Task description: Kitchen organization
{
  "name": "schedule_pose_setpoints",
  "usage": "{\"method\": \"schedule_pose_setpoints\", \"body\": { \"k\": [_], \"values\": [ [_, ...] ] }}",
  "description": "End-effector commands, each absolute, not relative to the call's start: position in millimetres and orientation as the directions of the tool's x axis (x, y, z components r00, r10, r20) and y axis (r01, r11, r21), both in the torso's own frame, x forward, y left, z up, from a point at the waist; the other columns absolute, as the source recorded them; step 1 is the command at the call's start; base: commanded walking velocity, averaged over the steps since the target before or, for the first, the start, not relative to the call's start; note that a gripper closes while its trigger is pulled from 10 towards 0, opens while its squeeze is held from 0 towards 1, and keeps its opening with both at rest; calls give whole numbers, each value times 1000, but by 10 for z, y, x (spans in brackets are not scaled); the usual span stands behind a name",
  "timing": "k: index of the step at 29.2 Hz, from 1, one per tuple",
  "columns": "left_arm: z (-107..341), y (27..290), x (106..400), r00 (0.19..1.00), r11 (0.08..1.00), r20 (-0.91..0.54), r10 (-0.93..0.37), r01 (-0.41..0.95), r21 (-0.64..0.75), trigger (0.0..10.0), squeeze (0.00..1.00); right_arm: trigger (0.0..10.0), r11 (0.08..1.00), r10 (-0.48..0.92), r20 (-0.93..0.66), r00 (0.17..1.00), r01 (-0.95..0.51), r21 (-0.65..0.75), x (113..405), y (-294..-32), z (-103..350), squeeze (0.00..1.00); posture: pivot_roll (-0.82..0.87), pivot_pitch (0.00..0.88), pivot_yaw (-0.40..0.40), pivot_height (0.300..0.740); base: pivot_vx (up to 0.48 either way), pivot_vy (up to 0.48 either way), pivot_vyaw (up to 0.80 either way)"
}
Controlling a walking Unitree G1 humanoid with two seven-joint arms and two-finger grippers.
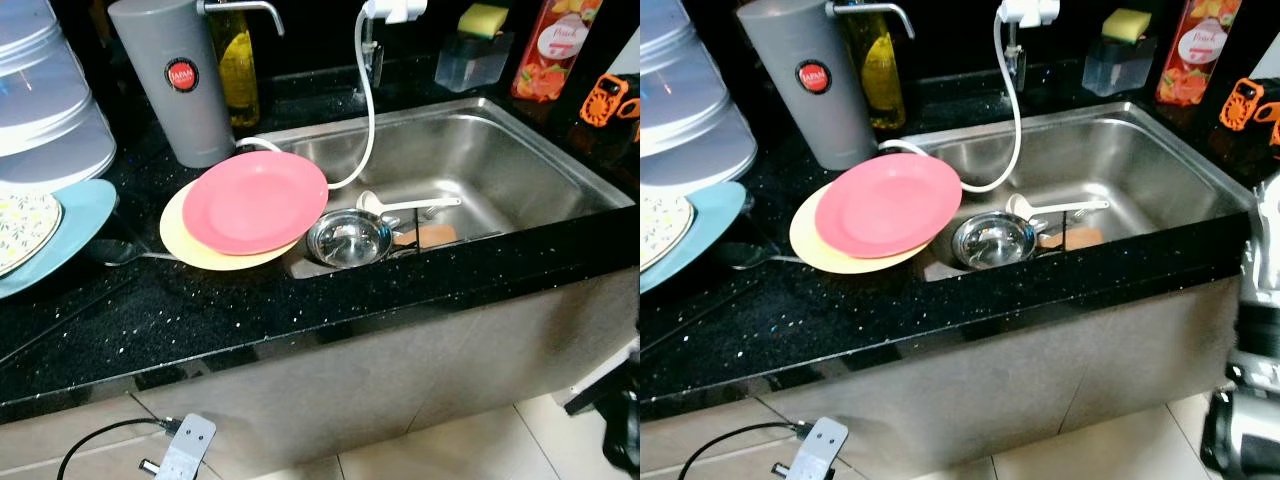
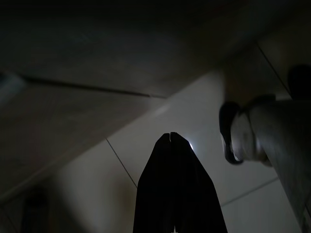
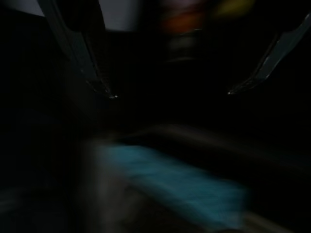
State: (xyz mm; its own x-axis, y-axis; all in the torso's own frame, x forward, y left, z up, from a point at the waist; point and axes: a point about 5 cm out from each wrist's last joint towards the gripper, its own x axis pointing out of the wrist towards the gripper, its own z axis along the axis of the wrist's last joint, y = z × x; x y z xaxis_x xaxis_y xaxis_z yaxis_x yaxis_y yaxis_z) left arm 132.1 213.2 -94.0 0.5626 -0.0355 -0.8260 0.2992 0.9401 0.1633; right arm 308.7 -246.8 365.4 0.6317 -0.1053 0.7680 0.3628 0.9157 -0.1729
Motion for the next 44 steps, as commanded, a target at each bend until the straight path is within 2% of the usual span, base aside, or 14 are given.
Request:
{"method": "schedule_pose_setpoints", "body": {
  "k": [1,2,4,6,7,8,10,15,16,18,23,29,40,44],
  "values": [
    [-941,2203,1291,555,944,-832,-5,278,180,10000,0,10000,924,67,693,718,217,-315,3179,-2171,3536,0,33,27,7,740,0,0,0],
    [-944,2207,1284,554,945,-833,1,271,181,10000,0,10000,889,201,651,732,142,-435,3188,-1979,3469,0,47,25,-1,740,0,0,0],
    [-944,2207,1284,554,945,-833,1,271,181,10000,0,10000,889,201,651,732,142,-435,3188,-1979,3469,0,47,25,-1,740,0,0,0],
    [-948,2219,1272,554,951,-832,15,250,183,10000,0,10000,739,439,521,732,37,-673,3167,-1712,3272,0,69,20,-15,740,0,0,0],
    [-952,2227,1257,551,953,-834,22,241,185,10000,0,10000,617,547,406,733,-25,-787,3155,-1609,3109,0,69,20,-15,740,0,0,0],
    [-952,2227,1257,551,953,-834,22,241,185,10000,0,10000,617,547,406,733,-25,-787,3155,-1609,3109,0,69,20,-15,740,0,0,0],
    [-968,2244,1205,538,954,-843,31,237,186,10000,0,10000,397,667,198,718,-117,-910,3134,-1505,2848,0,78,22,-18,740,0,0,0],
    [-974,2264,1176,530,954,-847,39,232,189,10000,0,10000,260,722,75,687,-170,-951,3101,-1445,2734,0,77,19,-19,740,0,0,0],
    [-976,2280,1164,525,954,-850,44,230,192,10000,0,10000,139,760,-32,649,-211,-967,3051,-1386,2620,0,72,17,-13,740,0,0,0],
    [-981,2296,1147,514,951,-857,49,237,197,10000,0,10000,-12,806,-161,570,-256,-966,2976,-1196,2420,0,72,17,-14,740,0,0,0],
    [-980,2306,1158,509,952,-859,58,231,202,10000,0,10000,-86,798,-205,567,-230,-969,3062,-936,2227,0,77,14,-14,740,0,0,0],
    [-991,2306,1130,499,951,-864,63,234,204,10000,0,10000,-45,784,-179,594,-234,-971,3142,-788,2121,0,88,16,-11,740,0,0,0],
    [-1001,2310,1094,490,950,-869,69,233,208,10000,0,10000,-28,755,-164,635,-218,-976,3263,-818,2150,0,95,19,-17,740,0,0,0],
    [-1003,2301,1097,492,951,-868,69,230,206,10000,0,10000,-105,723,-226,653,-220,-970,3335,-908,2085,0,96,19,-18,740,0,0,0]
  ]
}}
